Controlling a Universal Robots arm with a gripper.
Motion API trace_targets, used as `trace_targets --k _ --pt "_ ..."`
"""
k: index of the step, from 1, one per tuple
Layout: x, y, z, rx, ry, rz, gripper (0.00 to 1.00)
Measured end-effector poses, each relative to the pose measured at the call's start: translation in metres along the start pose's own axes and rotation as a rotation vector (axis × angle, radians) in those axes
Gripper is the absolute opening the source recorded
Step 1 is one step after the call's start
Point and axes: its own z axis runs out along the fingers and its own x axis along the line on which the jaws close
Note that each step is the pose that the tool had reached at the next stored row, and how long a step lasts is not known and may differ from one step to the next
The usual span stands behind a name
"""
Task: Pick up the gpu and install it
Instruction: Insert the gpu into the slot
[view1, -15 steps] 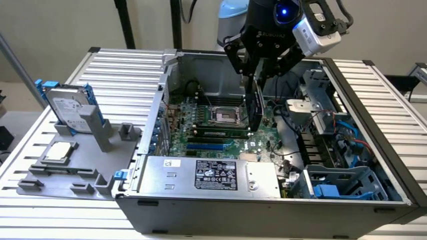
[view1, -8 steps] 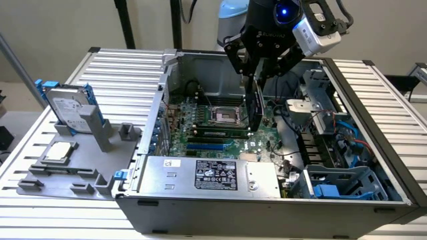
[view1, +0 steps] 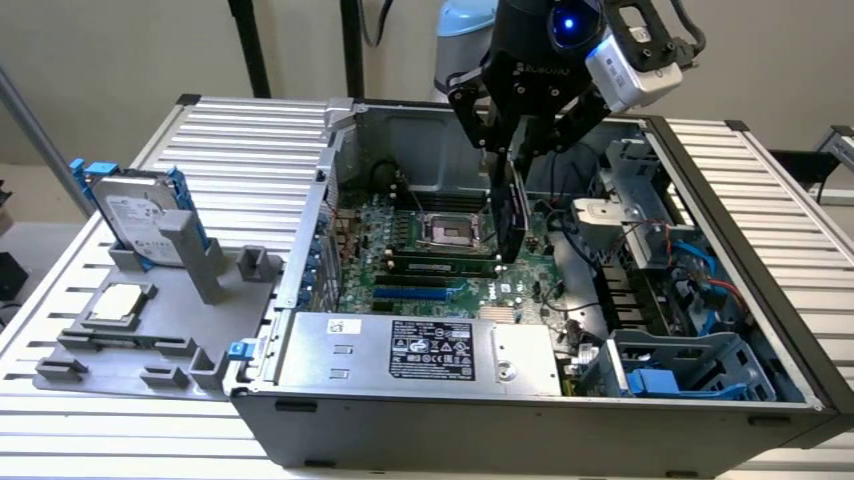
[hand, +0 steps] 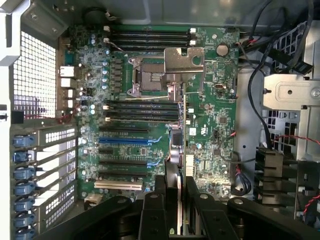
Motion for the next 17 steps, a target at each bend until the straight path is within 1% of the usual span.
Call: trace_targets --k 10,17 --pt "0.0000 0.0000 0.0018 0.0024 0.0022 -0.182 0.27" --pt "-0.0001 0.0000 0.0048 0.0048 0.0039 -0.309 0.27"
